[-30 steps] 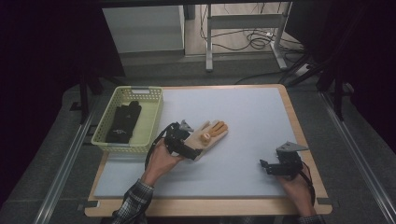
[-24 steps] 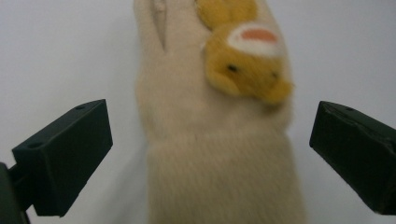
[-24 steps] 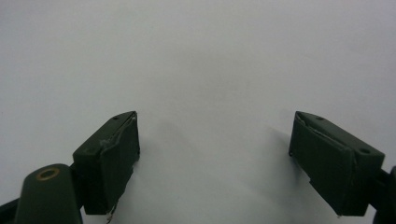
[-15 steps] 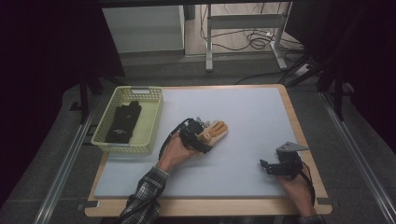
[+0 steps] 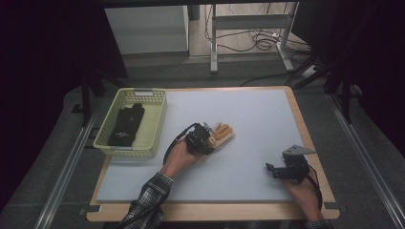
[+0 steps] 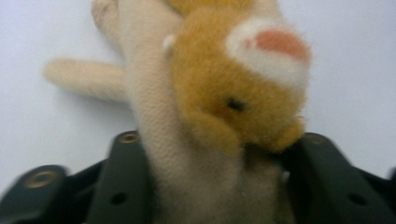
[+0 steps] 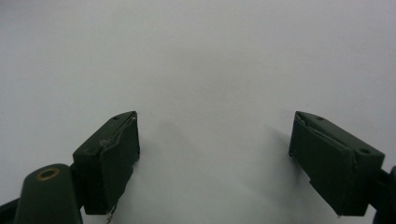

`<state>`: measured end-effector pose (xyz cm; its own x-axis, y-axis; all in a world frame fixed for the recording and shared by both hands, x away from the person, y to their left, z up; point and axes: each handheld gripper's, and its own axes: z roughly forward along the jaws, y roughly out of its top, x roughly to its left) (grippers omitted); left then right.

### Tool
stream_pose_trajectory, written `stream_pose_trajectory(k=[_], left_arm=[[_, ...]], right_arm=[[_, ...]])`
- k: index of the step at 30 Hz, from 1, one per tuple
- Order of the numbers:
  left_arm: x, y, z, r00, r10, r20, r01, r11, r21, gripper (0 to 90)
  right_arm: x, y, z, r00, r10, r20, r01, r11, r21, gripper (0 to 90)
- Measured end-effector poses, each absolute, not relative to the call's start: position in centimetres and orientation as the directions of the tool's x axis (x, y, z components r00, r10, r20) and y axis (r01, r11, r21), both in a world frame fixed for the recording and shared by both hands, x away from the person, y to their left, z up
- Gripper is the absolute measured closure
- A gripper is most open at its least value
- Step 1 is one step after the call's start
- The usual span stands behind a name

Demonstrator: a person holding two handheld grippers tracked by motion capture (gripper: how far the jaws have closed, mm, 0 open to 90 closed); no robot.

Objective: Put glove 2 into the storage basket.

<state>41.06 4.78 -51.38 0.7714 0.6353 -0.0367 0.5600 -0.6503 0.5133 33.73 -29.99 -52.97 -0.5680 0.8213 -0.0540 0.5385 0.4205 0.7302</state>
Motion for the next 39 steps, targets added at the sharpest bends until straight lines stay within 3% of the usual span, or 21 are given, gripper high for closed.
stream_pose_trajectory(k=[5,18,30,39], left_arm=[[40.8,5.4,-50.5,0.756,0.652,-0.05,0.573,-0.624,0.532,71.0],[40.4,8.0,-45.7,0.688,0.726,-0.026,0.604,-0.552,0.575,71.8],[40.7,15.2,-40.1,0.542,0.84,0.027,0.662,-0.447,0.601,71.3],[41.4,21.7,-38.8,0.368,0.928,0.051,0.726,-0.322,0.607,70.4]], right_arm=[[33.7,-30.0,-53.0,-0.568,0.821,-0.054,0.539,0.42,0.73,15.9],[33.7,-30.0,-53.0,-0.566,0.823,-0.052,0.541,0.419,0.73,15.9],[33.7,-30.0,-53.0,-0.566,0.822,-0.053,0.539,0.418,0.732,15.9],[33.7,-30.0,-53.0,-0.566,0.823,-0.053,0.539,0.418,0.732,15.9]])
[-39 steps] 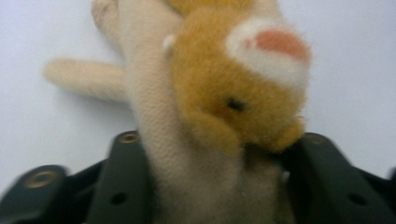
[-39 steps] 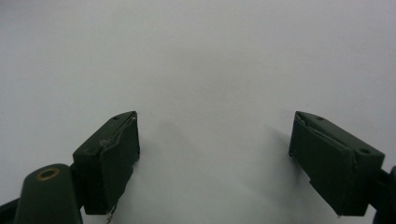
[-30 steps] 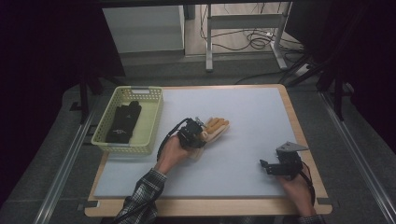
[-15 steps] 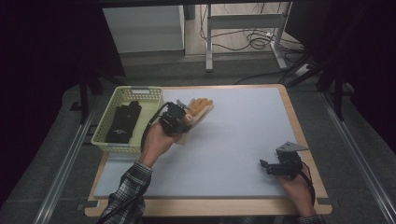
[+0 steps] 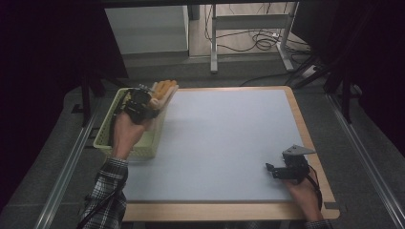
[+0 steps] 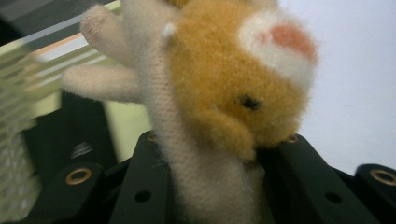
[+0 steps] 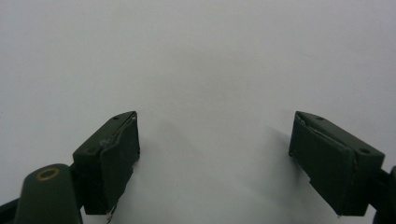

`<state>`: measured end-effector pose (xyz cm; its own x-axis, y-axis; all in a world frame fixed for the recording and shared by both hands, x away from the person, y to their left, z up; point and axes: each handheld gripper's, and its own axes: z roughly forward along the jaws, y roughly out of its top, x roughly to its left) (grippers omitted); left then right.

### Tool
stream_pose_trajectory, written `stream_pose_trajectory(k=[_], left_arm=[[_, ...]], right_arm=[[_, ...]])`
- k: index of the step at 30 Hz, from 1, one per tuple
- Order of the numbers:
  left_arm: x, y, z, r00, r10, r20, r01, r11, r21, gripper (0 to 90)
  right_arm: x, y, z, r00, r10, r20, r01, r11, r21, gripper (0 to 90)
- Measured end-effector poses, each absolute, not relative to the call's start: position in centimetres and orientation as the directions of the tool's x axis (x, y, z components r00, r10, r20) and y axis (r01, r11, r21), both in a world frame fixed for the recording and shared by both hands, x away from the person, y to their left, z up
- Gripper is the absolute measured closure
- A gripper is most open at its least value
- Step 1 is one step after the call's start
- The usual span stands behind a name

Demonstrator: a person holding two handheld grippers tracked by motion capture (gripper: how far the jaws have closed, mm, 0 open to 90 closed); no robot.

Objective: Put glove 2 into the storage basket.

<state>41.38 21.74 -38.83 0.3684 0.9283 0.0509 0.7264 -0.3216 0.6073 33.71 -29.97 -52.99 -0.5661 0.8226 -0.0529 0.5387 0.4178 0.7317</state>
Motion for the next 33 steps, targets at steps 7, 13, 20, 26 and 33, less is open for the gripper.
stream_pose_trajectory(k=[7,13,20,26,33], left_arm=[[42.5,25.2,-40.7,0.272,0.962,0.039,0.789,-0.246,0.563,69.6],[44.2,25.8,-43.6,0.257,0.966,0.026,0.831,-0.234,0.505,68.8],[46.0,25.4,-46.6,0.249,0.968,0.022,0.864,-0.232,0.447,67.7],[47.4,24.5,-48.8,0.259,0.966,0.017,0.882,-0.244,0.403,64.7],[47.8,24.8,-49.9,0.26,0.966,0.004,0.902,-0.244,0.356,31.3]], right_arm=[[33.7,-30.0,-53.0,-0.566,0.823,-0.052,0.539,0.418,0.731,15.9],[33.7,-30.0,-53.0,-0.567,0.822,-0.053,0.539,0.418,0.731,15.9],[33.7,-30.0,-53.0,-0.567,0.822,-0.053,0.538,0.418,0.732,16.0],[33.7,-30.0,-53.0,-0.567,0.822,-0.052,0.538,0.418,0.732,16.0],[33.7,-30.0,-53.0,-0.567,0.822,-0.053,0.539,0.418,0.731,15.9]])
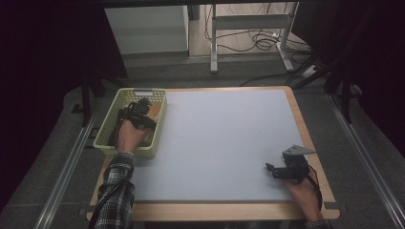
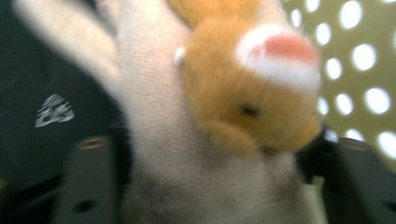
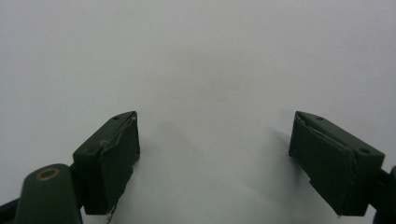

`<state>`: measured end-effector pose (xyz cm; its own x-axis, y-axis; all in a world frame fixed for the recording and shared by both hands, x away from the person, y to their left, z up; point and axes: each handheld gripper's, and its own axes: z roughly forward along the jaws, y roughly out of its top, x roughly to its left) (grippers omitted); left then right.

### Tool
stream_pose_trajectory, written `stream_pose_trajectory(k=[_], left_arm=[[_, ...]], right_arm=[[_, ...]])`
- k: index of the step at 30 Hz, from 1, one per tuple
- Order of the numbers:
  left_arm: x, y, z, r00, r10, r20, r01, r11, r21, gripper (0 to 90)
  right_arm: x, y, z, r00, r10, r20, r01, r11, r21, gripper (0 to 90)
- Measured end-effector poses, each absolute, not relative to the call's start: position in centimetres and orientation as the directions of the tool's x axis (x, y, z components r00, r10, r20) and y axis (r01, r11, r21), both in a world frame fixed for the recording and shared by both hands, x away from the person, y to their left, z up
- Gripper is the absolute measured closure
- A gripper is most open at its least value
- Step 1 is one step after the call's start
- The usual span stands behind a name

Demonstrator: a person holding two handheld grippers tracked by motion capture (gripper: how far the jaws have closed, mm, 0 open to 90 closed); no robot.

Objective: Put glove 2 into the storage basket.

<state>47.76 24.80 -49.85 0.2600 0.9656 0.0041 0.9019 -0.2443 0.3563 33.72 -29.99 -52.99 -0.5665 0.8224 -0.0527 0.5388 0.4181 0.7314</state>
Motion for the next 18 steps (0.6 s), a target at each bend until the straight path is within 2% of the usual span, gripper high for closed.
stream_pose_trajectory(k=[2,7,9,12,14,18], left_arm=[[47.1,25.6,-48.6,0.271,0.959,-0.079,0.892,-0.219,0.395,20.9],[45.6,26.2,-45.0,0.296,0.951,-0.085,0.848,-0.221,0.481,19.0],[45.2,26.8,-44.2,0.285,0.958,-0.043,0.838,-0.227,0.495,27.5],[45.2,27.6,-44.4,0.247,0.968,0.042,0.846,-0.237,0.477,50.6],[45.5,28.1,-45.4,0.223,0.97,0.096,0.863,-0.242,0.444,62.6],[46.1,28.4,-47.6,0.218,0.972,0.091,0.884,-0.236,0.403,69.4]], right_arm=[[33.7,-30.0,-53.0,-0.567,0.822,-0.052,0.538,0.418,0.732,15.9],[33.7,-30.0,-53.0,-0.566,0.823,-0.053,0.539,0.417,0.731,15.9],[33.7,-30.0,-53.0,-0.566,0.822,-0.053,0.538,0.418,0.732,15.9],[33.7,-30.0,-53.0,-0.567,0.822,-0.053,0.538,0.418,0.732,15.9],[33.7,-30.0,-53.0,-0.567,0.822,-0.053,0.538,0.418,0.732,15.9],[33.7,-30.0,-53.0,-0.566,0.823,-0.052,0.539,0.417,0.732,15.9]])
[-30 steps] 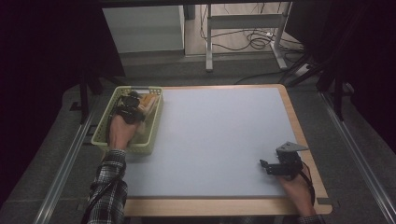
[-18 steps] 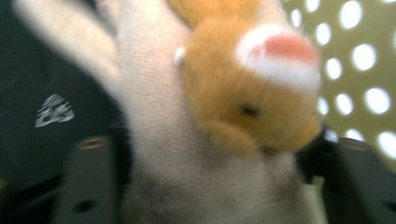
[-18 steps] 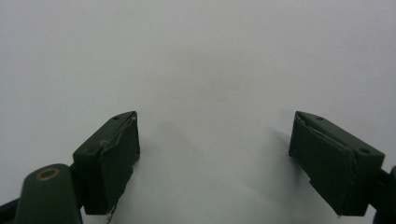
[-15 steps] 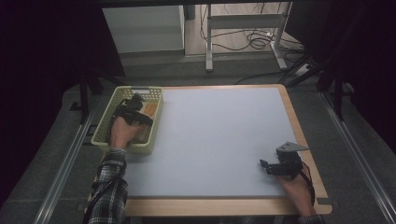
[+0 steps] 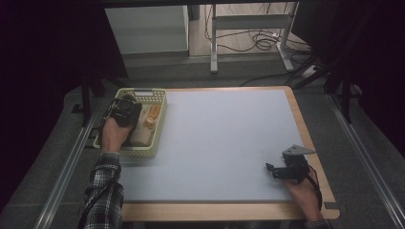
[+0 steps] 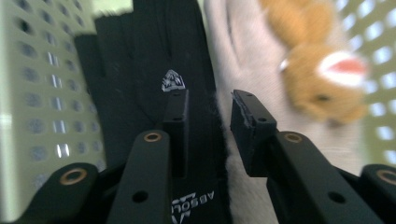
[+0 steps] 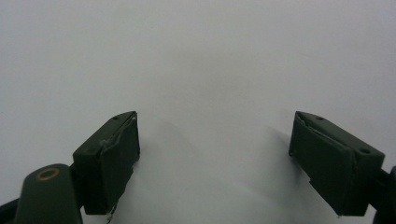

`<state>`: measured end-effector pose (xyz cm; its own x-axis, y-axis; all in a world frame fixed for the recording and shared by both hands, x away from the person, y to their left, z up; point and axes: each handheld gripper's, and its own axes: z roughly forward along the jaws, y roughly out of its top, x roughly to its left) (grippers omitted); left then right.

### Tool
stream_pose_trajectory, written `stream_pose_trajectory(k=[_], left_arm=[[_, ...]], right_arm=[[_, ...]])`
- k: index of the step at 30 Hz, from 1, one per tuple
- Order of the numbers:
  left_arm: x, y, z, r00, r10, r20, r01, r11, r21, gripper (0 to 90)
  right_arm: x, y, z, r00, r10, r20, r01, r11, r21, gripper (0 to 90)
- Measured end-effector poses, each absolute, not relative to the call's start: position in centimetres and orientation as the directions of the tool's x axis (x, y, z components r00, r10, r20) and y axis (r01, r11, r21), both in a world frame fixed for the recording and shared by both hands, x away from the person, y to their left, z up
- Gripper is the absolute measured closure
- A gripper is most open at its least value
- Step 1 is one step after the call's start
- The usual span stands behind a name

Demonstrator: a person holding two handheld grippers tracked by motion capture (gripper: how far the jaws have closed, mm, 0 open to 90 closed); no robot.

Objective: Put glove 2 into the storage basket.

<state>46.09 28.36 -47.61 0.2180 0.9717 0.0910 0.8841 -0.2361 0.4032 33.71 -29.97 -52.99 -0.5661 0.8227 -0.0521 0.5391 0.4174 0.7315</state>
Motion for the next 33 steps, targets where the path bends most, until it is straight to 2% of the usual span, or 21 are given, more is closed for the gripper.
stream_pose_trajectory(k=[7,13,20,23,33], left_arm=[[47.2,27.3,-49.6,0.26,0.965,-0.014,0.884,-0.233,0.405,70.7],[47.4,26.8,-49.5,0.262,0.965,0.016,0.881,-0.246,0.403,69.8],[46.5,28.4,-48.4,0.222,0.975,0.017,0.856,-0.203,0.475,50.5],[45.9,28.9,-47.7,0.212,0.977,0.021,0.841,-0.193,0.505,45.1],[44.1,29.6,-46.4,0.247,0.969,-0.012,0.794,-0.196,0.575,24.3]], right_arm=[[33.7,-30.0,-53.0,-0.566,0.822,-0.053,0.539,0.418,0.731,15.9],[33.7,-30.0,-53.0,-0.566,0.823,-0.053,0.539,0.418,0.732,15.9],[33.7,-30.0,-53.0,-0.566,0.823,-0.053,0.539,0.418,0.732,15.9],[33.7,-30.0,-53.0,-0.566,0.823,-0.053,0.539,0.417,0.732,16.0],[33.7,-30.0,-53.0,-0.566,0.823,-0.054,0.539,0.418,0.731,15.9]])
